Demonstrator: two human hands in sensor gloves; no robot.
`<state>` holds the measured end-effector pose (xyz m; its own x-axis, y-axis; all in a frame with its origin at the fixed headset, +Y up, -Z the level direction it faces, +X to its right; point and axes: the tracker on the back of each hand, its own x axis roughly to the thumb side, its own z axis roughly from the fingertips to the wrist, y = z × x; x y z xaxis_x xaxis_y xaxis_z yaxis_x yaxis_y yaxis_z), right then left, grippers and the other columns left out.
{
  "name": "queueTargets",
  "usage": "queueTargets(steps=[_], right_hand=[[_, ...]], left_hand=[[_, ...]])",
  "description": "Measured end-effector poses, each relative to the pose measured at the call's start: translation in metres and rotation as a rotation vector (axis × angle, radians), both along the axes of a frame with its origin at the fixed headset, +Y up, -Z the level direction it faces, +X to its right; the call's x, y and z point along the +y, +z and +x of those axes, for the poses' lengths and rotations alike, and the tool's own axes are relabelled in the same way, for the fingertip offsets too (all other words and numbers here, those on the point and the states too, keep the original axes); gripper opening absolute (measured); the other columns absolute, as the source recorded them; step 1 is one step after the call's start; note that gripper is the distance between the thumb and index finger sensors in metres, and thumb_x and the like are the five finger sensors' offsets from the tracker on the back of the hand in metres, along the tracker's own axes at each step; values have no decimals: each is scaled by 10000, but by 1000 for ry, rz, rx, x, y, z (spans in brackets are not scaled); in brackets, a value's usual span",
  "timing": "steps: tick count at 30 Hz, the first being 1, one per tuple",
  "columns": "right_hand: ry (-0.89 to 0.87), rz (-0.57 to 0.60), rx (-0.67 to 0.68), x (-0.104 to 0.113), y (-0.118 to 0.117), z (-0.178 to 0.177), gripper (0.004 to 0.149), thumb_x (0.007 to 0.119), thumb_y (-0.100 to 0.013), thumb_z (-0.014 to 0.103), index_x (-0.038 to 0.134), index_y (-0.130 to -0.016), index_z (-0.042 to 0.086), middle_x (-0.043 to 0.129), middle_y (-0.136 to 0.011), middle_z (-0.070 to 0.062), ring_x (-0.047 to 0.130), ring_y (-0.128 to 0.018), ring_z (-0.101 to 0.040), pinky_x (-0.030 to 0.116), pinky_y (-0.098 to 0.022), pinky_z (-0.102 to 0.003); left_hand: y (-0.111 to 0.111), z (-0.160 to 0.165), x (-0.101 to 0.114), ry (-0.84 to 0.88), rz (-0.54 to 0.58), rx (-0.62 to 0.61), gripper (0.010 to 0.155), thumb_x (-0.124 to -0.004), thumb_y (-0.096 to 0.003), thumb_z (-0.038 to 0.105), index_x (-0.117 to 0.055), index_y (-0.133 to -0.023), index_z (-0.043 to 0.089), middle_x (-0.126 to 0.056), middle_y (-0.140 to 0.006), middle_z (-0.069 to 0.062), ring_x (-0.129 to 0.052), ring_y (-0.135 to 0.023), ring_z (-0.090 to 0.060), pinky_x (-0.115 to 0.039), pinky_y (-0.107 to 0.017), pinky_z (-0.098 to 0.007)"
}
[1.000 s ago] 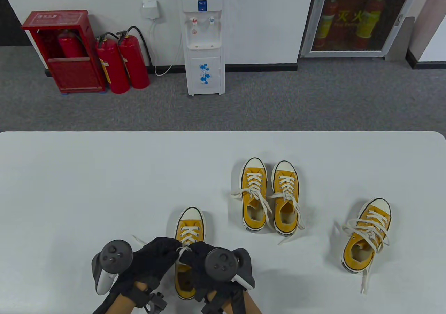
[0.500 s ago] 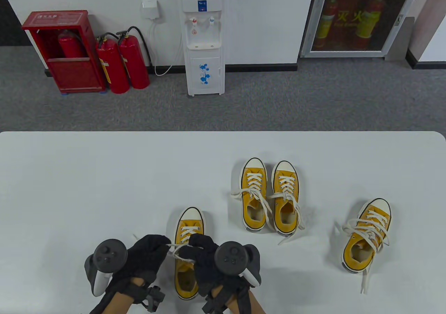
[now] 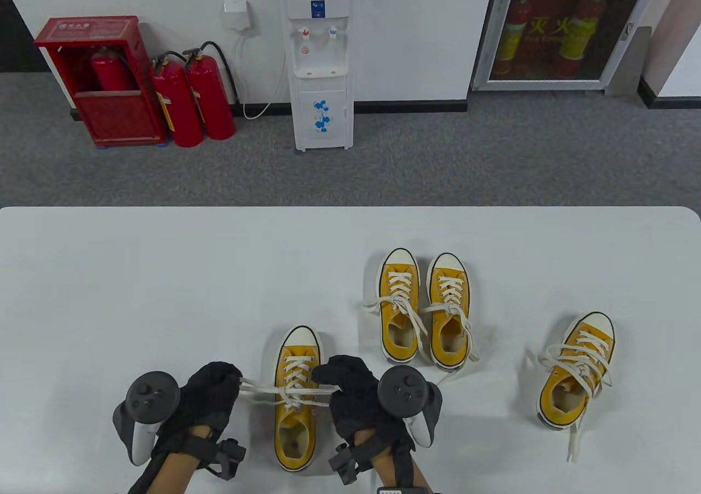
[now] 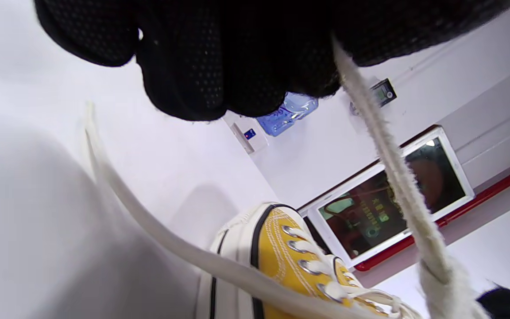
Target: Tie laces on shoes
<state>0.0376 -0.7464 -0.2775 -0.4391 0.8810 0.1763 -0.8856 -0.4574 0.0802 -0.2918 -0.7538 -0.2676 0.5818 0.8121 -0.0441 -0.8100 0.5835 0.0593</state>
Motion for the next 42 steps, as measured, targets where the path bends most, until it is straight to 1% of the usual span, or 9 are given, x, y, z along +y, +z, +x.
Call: queueTargets(steps=[4, 9, 16, 20, 23, 28, 35, 39, 42], right_hand=[[18, -21, -44, -3, -3, 7, 461, 809, -363, 130, 930, -804, 183, 758, -931, -66, 940, -351, -197, 732, -535, -529], [70, -41, -58, -7, -7, 14, 457, 808, -352, 129, 950, -782, 185, 788, -910, -60, 944, -319, -187, 756, -508, -515], [72, -65, -90, -12, -12, 24, 445, 808, -344, 126, 968, -756, 182, 819, -881, -62, 946, -298, -184, 766, -493, -511], [76, -55, -89, -11, -11, 23, 437, 801, -352, 133, 971, -752, 180, 824, -876, -62, 945, -312, -181, 761, -501, -512], [43, -38, -91, -10, -10, 23, 423, 803, -377, 150, 959, -770, 171, 809, -889, -69, 945, -369, -191, 742, -521, -525], [45, -11, -72, -8, -9, 20, 423, 814, -415, 204, 918, -823, 173, 769, -927, -71, 935, -498, -212, 700, -568, -549], [128, 44, -4, -7, -3, 5, 496, 831, -428, 268, 834, -918, 195, 705, -1002, -64, 856, -799, -325, 601, -644, -634], [204, 48, 59, -10, -1, -6, 572, 848, -436, 371, 764, -975, 199, 657, -1040, -69, 810, -860, -356, 574, -657, -644], [278, 21, 124, -16, 2, -17, 687, 854, -429, 485, 680, -1027, 196, 598, -1071, -72, 780, -885, -367, 552, -664, -652]], left_hand=[[0, -2, 0, -66, -26, 3, 362, -760, -474, 465, -883, -734, 246, -954, -795, -87, -995, -565, -317, -708, -588, -631], [0, -5, 2, -137, -74, -11, 358, -759, -473, 461, -891, -724, 243, -965, -780, -90, -1002, -547, -319, -716, -579, -629], [0, -7, 4, -232, -91, 4, 357, -758, -476, 462, -890, -728, 246, -965, -785, -95, -1002, -552, -317, -717, -579, -627], [0, -6, 4, -235, -89, -7, 363, -759, -482, 456, -878, -752, 244, -950, -809, -85, -993, -576, -322, -703, -592, -632], [1, -4, 7, -248, -60, -19, 378, -771, -489, 460, -870, -783, 245, -938, -837, -91, -987, -604, -329, -691, -605, -638], [3, 2, 14, -337, 2, -45, 485, -785, -490, 509, -836, -891, 240, -891, -931, -109, -959, -701, -357, -648, -642, -662], [7, 11, 24, -494, 78, -108, 666, -752, -481, 613, -687, -1039, 255, -719, -1095, -138, -827, -905, -404, -538, -704, -714], [10, 17, 29, -605, 107, -136, 730, -725, -479, 644, -595, -1093, 272, -588, -1176, -139, -688, -1031, -437, -450, -730, -749], [12, 22, 30, -678, 120, -158, 770, -706, -477, 663, -522, -1124, 288, -476, -1221, -140, -565, -1104, -455, -381, -742, -767]])
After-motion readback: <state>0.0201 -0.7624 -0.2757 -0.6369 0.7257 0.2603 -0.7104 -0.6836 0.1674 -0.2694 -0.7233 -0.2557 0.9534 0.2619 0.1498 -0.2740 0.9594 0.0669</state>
